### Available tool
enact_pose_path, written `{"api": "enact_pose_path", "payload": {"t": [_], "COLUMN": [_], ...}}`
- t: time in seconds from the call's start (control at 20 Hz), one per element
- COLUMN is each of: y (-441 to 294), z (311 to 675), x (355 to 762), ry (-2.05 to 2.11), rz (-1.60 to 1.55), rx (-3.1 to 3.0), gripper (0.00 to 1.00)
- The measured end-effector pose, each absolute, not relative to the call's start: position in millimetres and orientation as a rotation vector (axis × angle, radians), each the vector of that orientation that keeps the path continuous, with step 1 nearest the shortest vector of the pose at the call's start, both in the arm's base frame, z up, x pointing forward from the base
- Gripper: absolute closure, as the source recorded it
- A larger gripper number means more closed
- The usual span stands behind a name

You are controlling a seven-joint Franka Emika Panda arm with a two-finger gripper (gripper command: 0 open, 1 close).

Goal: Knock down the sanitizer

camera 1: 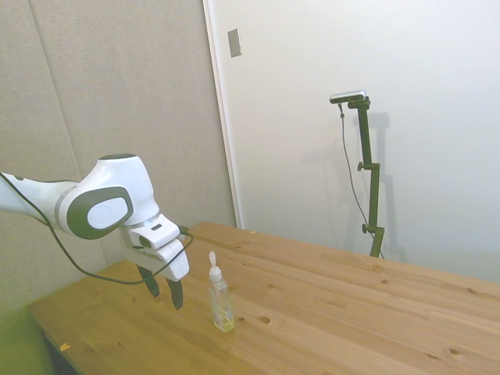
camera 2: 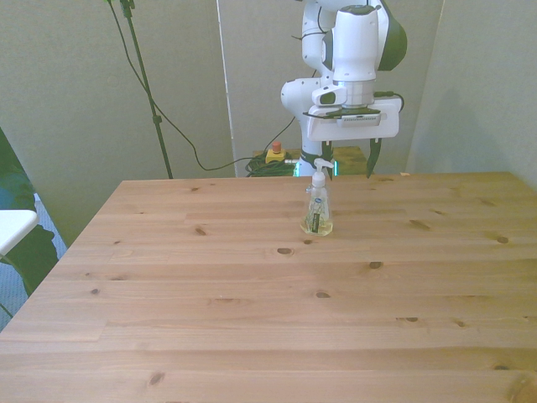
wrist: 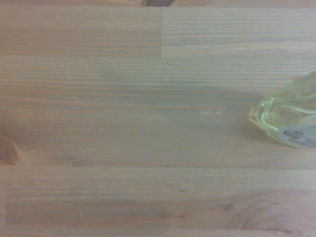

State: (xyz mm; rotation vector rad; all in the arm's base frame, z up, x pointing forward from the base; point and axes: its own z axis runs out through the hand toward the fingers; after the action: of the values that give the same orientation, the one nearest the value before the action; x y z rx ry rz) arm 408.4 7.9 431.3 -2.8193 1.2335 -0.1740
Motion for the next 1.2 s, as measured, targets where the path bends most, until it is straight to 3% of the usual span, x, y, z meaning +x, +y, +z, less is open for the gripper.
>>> {"api": "enact_pose_path", "payload": {"t": [0.4, 0.45, 1.2], "y": [-10.0, -14.9, -45.6], "z": [433.7, 436.5, 445.4], "x": [420.2, 424.1, 459.3], "ry": [1.297, 1.311, 1.431], "rz": [-0.163, -0.166, -0.111], "rx": [-2.788, -2.779, -2.780], "gripper": [0.00, 1.00, 1.00]}}
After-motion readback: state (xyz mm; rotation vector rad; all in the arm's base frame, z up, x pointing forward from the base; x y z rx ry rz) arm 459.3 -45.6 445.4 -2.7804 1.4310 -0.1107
